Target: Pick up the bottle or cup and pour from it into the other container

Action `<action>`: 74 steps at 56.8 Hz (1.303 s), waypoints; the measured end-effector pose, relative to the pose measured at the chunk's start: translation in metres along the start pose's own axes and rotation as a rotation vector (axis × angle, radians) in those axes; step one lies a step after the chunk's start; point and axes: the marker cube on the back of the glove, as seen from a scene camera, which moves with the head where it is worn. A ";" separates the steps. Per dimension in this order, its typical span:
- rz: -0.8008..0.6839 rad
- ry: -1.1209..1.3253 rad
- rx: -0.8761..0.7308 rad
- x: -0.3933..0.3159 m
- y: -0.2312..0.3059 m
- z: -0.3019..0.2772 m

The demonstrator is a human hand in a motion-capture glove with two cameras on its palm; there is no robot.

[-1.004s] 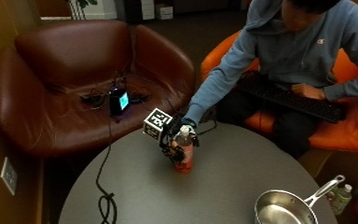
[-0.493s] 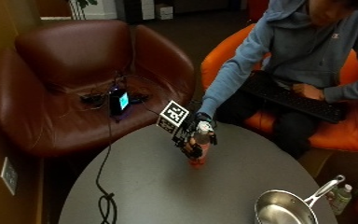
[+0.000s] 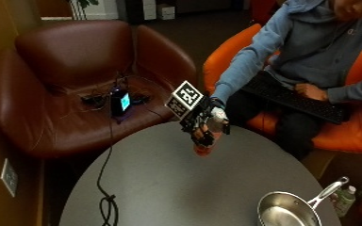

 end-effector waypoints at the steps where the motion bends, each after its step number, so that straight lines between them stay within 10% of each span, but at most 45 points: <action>1: -0.001 0.004 -0.001 -0.002 0.001 0.001; 74: -0.106 0.120 -0.080 -0.169 -0.027 0.141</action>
